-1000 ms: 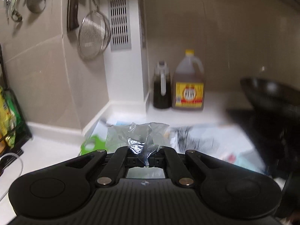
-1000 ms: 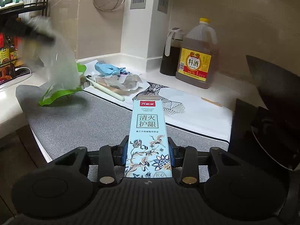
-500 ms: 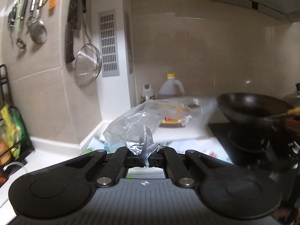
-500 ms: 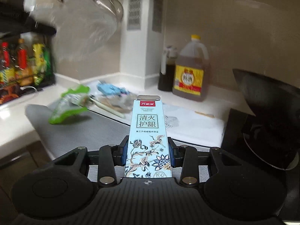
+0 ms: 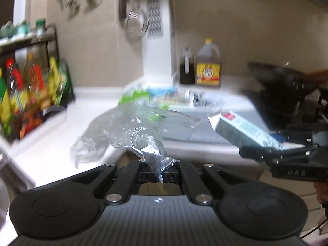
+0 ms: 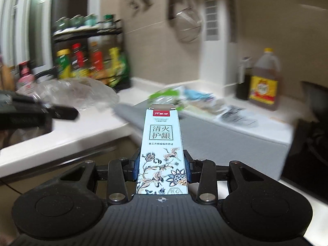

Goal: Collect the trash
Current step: 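Carry the carton and clear bag down into the cabinet above the blue bin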

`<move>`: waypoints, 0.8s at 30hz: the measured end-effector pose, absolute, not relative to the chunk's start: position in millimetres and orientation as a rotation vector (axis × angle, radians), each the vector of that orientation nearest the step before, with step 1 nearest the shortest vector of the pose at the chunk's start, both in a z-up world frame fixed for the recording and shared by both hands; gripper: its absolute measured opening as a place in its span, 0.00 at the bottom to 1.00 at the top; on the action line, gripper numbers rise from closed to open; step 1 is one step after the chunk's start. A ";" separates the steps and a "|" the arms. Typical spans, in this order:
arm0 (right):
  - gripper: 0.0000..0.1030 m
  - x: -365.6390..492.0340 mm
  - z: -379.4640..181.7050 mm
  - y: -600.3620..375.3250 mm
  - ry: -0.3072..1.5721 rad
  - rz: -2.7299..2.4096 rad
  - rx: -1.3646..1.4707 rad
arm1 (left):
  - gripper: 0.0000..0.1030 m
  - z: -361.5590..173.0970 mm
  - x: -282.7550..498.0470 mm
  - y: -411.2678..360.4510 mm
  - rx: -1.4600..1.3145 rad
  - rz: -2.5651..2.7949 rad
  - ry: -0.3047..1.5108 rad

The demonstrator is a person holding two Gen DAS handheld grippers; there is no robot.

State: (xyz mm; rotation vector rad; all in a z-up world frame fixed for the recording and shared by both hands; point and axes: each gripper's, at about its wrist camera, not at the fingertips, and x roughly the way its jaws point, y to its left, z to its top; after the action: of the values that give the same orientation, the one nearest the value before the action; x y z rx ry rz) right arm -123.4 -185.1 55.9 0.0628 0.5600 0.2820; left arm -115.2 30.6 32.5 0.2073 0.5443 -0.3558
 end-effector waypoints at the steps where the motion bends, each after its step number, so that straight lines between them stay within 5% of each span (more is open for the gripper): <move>1: 0.40 -125.6 52.7 -179.7 0.578 0.297 0.065 | 0.00 26.4 -120.5 33.9 0.203 -0.345 0.566; 24: 0.40 -129.1 -6.8 -140.3 0.806 0.365 0.022 | 0.00 -33.1 -138.3 47.8 0.189 -0.373 0.796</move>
State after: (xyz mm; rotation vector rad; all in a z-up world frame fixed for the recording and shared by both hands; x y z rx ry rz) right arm -129.1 -140.3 -6.8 0.0221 0.8056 0.3652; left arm -138.3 47.8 -33.1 0.1887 0.7963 -0.3733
